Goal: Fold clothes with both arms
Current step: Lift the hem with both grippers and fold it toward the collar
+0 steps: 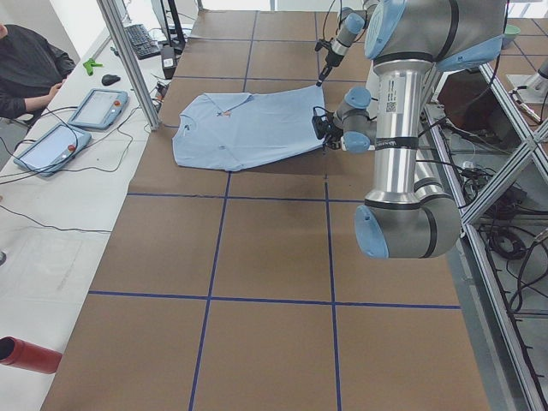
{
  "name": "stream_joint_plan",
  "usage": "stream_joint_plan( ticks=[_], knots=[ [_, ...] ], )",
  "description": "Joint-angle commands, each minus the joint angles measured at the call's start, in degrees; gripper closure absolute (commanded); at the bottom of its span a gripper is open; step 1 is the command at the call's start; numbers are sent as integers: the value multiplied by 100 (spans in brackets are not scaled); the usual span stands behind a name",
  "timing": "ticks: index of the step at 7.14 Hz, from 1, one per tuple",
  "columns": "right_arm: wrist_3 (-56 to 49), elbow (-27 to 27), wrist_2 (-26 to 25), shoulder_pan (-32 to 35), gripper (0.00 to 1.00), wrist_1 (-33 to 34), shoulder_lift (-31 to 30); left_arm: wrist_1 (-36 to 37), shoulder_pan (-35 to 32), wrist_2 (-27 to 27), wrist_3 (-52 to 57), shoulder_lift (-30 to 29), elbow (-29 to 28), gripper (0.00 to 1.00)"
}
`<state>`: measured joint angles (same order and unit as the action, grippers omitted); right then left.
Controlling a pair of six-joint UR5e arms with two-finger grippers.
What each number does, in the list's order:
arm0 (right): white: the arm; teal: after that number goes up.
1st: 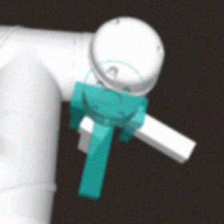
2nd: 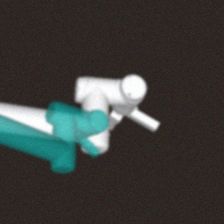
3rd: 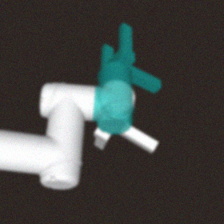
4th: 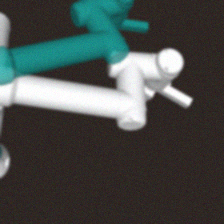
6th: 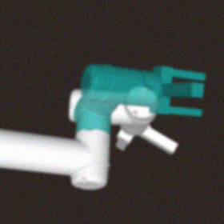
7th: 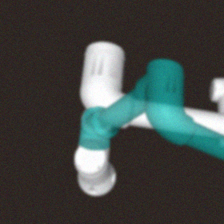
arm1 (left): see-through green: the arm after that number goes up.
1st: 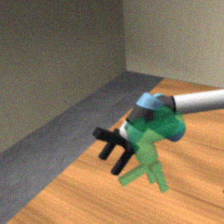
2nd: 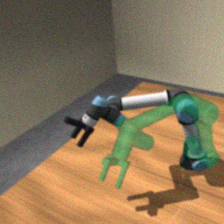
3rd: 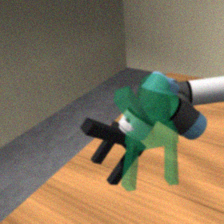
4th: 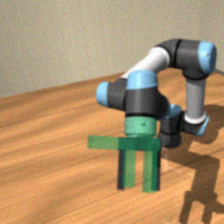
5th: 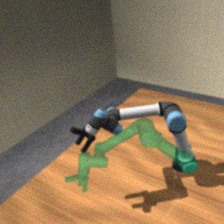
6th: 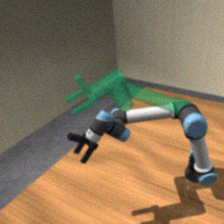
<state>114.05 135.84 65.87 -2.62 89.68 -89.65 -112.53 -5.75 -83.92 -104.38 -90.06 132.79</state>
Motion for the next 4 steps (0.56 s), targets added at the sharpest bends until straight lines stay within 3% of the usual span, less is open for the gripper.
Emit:
stream_joint_plan(
  ticks=[1,2,4],
  knots=[
    [-6,1798,443,-125,100,1783,95,1866,-49,-841,6,-99,1996,100],
    [-93,1814,680,128,100,2077,444,2284,-275,-1184,23,-221,2266,100],
    [-1108,1448,1250,1030,100,2316,1313,2445,-1117,-1442,1063,-650,2077,100]
  ],
)
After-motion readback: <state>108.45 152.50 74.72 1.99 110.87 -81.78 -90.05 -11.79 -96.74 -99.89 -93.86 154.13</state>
